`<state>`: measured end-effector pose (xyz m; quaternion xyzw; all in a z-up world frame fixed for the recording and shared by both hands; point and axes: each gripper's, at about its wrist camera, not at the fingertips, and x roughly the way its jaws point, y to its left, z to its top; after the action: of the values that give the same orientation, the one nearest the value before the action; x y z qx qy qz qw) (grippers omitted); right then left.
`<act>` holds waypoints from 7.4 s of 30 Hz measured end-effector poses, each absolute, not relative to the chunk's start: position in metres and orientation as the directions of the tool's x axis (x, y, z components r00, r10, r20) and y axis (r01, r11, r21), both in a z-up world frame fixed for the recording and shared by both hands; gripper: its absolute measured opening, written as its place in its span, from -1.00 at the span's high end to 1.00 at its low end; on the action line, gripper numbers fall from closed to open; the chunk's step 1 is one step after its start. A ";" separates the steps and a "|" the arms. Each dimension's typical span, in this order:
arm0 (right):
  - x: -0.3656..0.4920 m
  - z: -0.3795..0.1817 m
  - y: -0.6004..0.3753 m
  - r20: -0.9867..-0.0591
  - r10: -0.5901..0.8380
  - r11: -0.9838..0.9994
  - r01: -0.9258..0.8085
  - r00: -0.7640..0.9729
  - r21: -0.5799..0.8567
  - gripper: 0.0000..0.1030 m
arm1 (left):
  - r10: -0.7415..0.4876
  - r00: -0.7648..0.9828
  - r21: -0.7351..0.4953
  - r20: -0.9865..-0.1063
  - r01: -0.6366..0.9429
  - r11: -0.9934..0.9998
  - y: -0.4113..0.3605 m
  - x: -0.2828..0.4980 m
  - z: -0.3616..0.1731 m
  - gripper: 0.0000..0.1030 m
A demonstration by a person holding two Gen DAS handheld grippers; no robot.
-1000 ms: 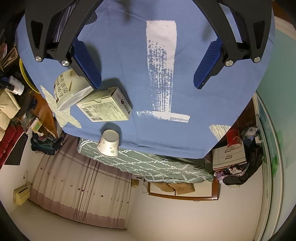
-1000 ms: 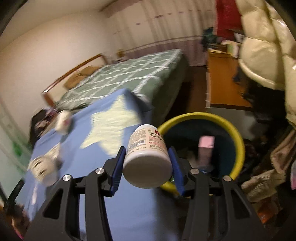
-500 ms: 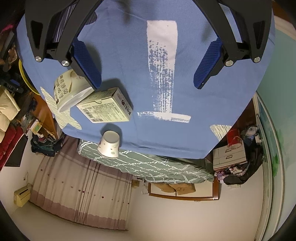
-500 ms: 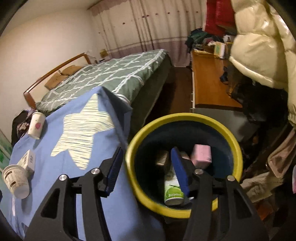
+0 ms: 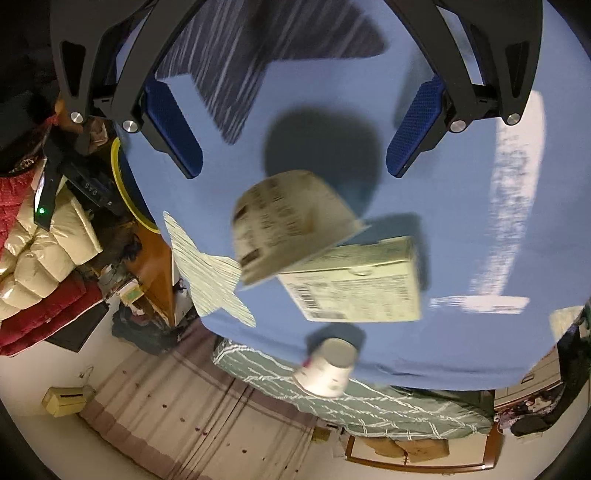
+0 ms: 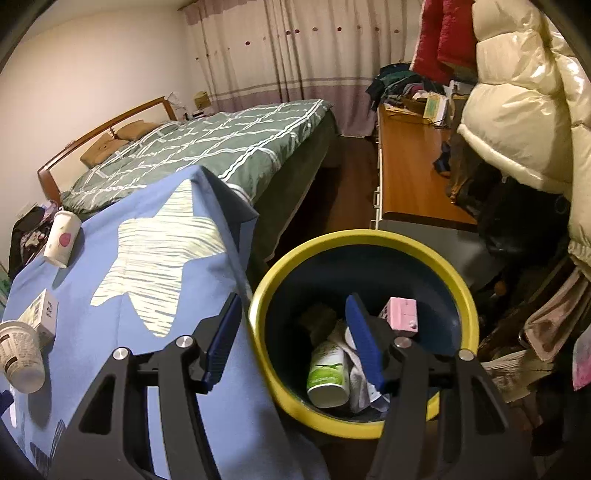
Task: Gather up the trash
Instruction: 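Grasp the white yogurt cup by its rim with the left gripper, then carry the yogurt cup with the left gripper into the bin and release, then reach the right gripper to the white paper cup and grasp it, then carry the paper cup with the right gripper into the bin and release, then grasp the pale green box with the left gripper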
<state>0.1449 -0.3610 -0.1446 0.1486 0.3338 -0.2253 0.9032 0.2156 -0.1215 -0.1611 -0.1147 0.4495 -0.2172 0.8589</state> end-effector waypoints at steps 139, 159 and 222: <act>0.485 -0.134 -0.099 -0.877 0.083 0.959 0.201 0.473 0.199 -0.48 | -0.285 0.700 -0.164 -0.654 0.236 0.958 -0.016 0.248 -0.135 -0.91; 0.285 -0.111 -0.223 -0.707 0.080 0.921 0.219 0.702 0.321 -0.14 | -0.278 0.699 -0.126 -0.658 0.262 0.957 -0.026 0.243 -0.137 -0.91; 0.162 -0.171 -0.361 -0.760 -0.303 0.740 0.644 0.576 0.193 -0.48 | -0.366 0.379 0.099 -0.850 0.797 0.595 -0.140 0.357 -0.172 -0.91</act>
<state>0.1617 -0.3614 -0.1709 0.2316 0.3686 -0.2762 0.8569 0.3570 -0.1399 -0.1722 0.2581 0.4179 -0.3685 0.7893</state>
